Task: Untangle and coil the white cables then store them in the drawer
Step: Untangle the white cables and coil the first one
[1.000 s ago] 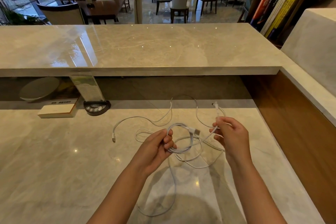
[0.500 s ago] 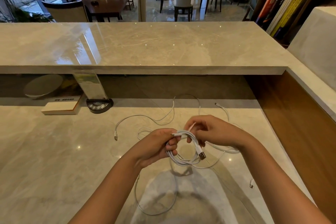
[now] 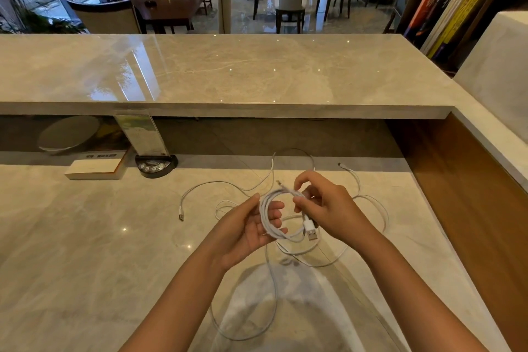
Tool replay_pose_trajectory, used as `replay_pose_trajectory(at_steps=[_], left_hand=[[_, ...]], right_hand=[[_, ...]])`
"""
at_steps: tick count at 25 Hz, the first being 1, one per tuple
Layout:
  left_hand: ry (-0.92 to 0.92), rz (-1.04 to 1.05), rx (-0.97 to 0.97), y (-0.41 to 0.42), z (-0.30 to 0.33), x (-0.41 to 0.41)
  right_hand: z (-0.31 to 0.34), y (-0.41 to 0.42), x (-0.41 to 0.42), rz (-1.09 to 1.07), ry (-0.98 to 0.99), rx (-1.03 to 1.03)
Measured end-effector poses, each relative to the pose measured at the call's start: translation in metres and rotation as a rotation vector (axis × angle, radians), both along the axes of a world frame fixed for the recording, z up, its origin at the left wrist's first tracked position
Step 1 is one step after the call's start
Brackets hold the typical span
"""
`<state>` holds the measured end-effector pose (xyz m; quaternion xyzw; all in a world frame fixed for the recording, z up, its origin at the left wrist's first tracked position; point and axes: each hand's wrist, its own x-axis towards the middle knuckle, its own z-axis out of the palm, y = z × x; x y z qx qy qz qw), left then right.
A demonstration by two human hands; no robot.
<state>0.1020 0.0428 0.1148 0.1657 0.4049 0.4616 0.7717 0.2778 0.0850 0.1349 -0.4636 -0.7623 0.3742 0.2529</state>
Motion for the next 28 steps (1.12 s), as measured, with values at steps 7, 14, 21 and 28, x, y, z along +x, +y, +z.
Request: replay_pose_trajectory(at_steps=[7,14,21,28], left_hand=[[-0.120,0.170,0.026,-0.006,-0.002,0.015],[0.025,0.168,0.008,-0.009,-0.013,0.017],[0.500,0.055,0.170,-0.010,-0.009,0.013],[1.182,0.038,0.684,-0.004,-0.030,0.001]], right_hand=[[-0.022,-0.004,-0.006,-0.083,-0.058,0.044],[-0.028,-0.003,-0.006,-0.153,-0.094,0.191],[-0.003,0.009,0.006,-0.160,0.103,-0.252],[-0.010,0.003,0.009,-0.128,-0.007,-0.220]])
